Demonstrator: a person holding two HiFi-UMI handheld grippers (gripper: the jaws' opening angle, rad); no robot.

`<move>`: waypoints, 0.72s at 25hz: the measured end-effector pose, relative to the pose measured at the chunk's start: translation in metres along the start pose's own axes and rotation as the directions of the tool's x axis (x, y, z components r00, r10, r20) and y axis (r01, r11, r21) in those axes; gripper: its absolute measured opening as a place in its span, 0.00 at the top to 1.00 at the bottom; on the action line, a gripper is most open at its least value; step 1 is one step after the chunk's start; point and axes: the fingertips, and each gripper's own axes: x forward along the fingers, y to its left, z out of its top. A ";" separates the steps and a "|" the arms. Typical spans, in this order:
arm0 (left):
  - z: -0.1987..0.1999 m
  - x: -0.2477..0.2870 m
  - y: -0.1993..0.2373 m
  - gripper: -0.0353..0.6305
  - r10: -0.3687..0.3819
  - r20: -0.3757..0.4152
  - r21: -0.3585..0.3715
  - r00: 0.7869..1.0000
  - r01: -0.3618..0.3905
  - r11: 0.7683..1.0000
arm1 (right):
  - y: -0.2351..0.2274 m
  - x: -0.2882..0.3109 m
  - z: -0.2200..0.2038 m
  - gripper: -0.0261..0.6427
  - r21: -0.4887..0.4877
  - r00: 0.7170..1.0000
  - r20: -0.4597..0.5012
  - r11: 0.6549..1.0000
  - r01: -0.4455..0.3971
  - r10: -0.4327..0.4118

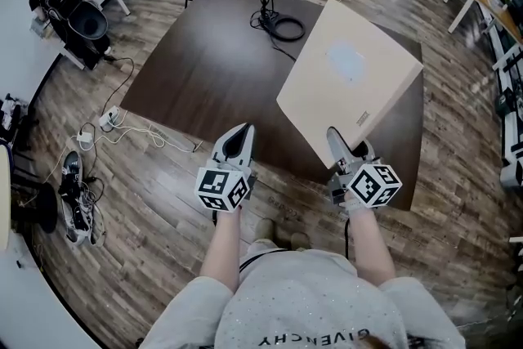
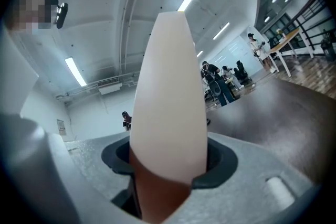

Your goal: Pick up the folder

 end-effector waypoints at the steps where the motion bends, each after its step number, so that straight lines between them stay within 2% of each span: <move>1: 0.002 0.001 -0.001 0.95 -0.001 0.003 0.002 1.000 0.001 1.000 | 0.000 -0.001 0.003 0.58 -0.010 1.000 0.002 1.000 -0.001 0.001; 18: 0.031 0.011 -0.007 0.95 0.004 0.039 0.015 0.999 -0.005 1.000 | 0.004 -0.004 0.040 0.58 -0.134 0.999 0.042 0.991 -0.001 0.007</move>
